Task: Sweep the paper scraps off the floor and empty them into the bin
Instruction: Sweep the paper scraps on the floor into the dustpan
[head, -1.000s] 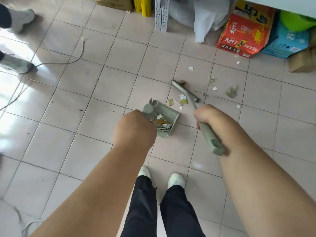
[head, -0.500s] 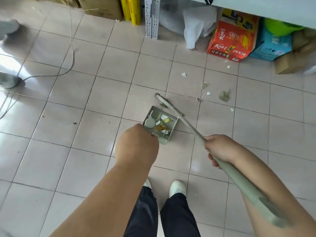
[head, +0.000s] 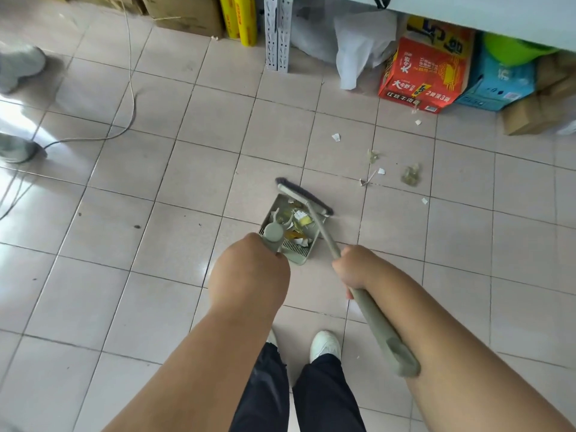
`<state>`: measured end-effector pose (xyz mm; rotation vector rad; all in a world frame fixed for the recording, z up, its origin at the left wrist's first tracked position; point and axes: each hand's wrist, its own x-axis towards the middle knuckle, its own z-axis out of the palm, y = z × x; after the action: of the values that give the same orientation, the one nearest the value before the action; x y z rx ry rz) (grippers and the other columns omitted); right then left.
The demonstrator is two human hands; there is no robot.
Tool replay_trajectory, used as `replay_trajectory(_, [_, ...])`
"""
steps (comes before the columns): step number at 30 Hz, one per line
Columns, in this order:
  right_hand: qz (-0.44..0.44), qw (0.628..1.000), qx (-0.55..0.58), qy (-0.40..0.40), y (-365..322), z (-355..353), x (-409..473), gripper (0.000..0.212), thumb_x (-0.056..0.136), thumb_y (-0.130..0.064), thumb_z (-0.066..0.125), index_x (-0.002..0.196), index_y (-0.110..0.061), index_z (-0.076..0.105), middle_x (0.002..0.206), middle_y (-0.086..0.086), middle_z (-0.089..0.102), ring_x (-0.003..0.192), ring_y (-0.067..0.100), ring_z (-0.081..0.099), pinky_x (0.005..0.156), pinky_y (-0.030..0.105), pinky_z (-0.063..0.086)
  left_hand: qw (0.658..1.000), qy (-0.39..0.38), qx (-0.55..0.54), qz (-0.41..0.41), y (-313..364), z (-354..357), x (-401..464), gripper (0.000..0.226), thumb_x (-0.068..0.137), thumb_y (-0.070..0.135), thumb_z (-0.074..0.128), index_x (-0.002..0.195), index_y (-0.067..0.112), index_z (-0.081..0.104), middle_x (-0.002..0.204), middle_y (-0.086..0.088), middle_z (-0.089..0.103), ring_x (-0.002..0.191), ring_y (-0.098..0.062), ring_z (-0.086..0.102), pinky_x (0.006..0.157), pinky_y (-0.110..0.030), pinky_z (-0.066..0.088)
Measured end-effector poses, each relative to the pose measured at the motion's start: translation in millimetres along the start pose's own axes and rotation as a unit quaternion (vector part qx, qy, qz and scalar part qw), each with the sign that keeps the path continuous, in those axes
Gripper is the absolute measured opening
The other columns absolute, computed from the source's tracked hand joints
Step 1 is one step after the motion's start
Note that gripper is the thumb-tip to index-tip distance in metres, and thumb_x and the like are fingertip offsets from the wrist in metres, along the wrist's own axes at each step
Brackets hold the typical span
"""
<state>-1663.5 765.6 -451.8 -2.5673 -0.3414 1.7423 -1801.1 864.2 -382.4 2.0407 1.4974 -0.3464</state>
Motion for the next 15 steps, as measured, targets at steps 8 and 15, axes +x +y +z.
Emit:
replay_trajectory(8, [0.029,0.973,0.226,0.032,56.2,-20.2,-50.1,0.018,0.086,-0.009,0.039,0.083,-0.018,0.055,0.047,0.005,0.048,0.025,0.017,0.043,0.037,0.014,0.037,1.0,-0.001,-0.011,0.016,-8.3,3.9,-11.1,0.019,0.078,0.023,0.047,0.062,0.021,0.037,0.06,0.004,0.052,0.052,-0.013,0.046,0.041,-0.022,0.027])
replay_trajectory(15, [0.047,0.967,0.231,0.093,51.4,-14.0,-11.5,0.014,0.09,-0.009,0.037,0.088,-0.011,0.051,0.054,0.013,0.05,0.03,0.019,0.049,0.048,0.022,0.042,0.999,0.006,0.022,0.033,-31.9,-4.5,-21.5,0.016,0.079,0.025,0.049,0.065,0.02,0.041,0.06,0.002,0.054,0.053,-0.015,0.048,0.041,-0.024,0.028])
